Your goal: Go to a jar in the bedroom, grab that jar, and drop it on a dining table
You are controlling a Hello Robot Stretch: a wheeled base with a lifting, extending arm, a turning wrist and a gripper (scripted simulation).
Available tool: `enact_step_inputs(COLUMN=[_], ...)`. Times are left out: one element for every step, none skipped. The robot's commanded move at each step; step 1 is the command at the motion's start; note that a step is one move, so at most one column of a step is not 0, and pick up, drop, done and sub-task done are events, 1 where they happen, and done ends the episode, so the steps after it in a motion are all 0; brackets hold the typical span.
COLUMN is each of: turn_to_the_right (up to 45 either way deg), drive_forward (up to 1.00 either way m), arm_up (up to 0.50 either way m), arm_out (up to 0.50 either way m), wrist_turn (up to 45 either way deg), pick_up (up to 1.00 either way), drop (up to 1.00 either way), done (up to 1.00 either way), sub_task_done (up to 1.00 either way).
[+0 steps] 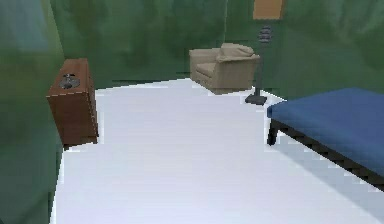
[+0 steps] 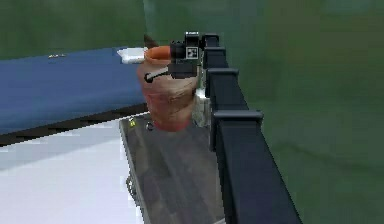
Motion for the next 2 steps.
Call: enact_step_inputs(turn_to_the_right=[0.0,0.0], drive_forward=[0.00,0.00], arm_up=[0.00,0.00], arm_out=[0.00,0.00], wrist_turn=[-45.0,-45.0], pick_up=[0.00,0.00], drop=[0.00,0.00], done=[0.00,0.00], sub_task_done=[0.00,0.00])
